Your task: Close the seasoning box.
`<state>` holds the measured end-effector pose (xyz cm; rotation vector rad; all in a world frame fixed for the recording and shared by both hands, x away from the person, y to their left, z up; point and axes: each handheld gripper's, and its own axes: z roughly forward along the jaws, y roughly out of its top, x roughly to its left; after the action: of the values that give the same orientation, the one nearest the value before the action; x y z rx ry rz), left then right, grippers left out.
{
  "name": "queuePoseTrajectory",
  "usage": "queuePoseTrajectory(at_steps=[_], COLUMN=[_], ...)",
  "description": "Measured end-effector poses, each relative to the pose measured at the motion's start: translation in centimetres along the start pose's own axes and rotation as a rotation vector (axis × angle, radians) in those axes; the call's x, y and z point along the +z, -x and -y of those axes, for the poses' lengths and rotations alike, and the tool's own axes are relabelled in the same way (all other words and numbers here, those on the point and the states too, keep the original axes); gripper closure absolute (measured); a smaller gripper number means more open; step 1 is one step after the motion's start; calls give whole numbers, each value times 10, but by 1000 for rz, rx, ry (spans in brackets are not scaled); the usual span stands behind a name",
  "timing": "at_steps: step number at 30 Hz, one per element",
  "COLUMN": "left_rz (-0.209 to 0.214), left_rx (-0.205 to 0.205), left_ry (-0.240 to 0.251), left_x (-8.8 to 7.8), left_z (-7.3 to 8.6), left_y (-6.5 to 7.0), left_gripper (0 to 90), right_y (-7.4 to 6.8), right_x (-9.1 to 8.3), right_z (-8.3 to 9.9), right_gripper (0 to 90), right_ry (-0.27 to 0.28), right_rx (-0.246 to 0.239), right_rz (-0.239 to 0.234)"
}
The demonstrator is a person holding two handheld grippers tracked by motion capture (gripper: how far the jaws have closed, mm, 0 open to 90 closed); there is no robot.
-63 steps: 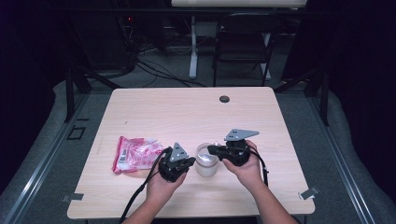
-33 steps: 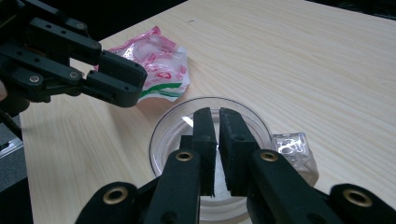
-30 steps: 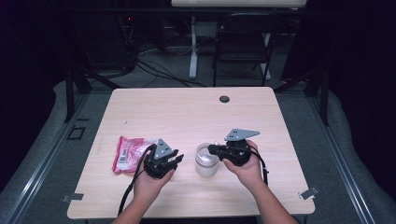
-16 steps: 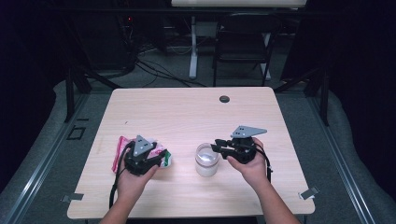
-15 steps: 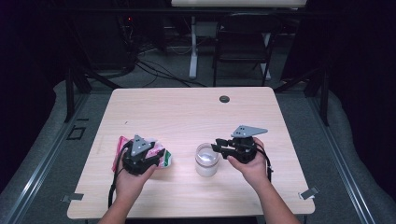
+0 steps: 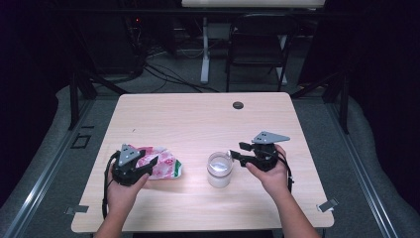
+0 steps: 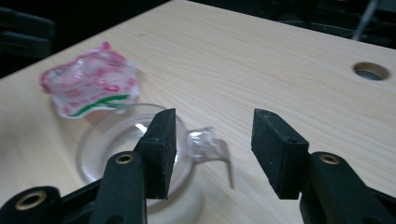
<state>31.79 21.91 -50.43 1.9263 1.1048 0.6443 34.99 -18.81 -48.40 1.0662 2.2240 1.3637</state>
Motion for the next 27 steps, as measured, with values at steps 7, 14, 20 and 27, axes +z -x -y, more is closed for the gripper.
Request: queuePoseTrajectory(at_steps=[7,14,20,27], left_rz=[2,-14,-17,-21], left_rx=[16,-48,-77,-93], left_ry=[-23,-17,-36,-59], left_x=[-2,-3,2,6], left_z=[19,36,46,50], left_y=[-12,-26,-33,-35], left_gripper=[452,448,449,449], right_y=[19,31,41,48], right_x=[-1,7,15,20], right_z=[11,25,38,46], right_gripper=[491,476,471,464], right_ry=[7,-22,-56,-82], right_rx=[89,116,140,170], right_rz=[39,126,171,183])
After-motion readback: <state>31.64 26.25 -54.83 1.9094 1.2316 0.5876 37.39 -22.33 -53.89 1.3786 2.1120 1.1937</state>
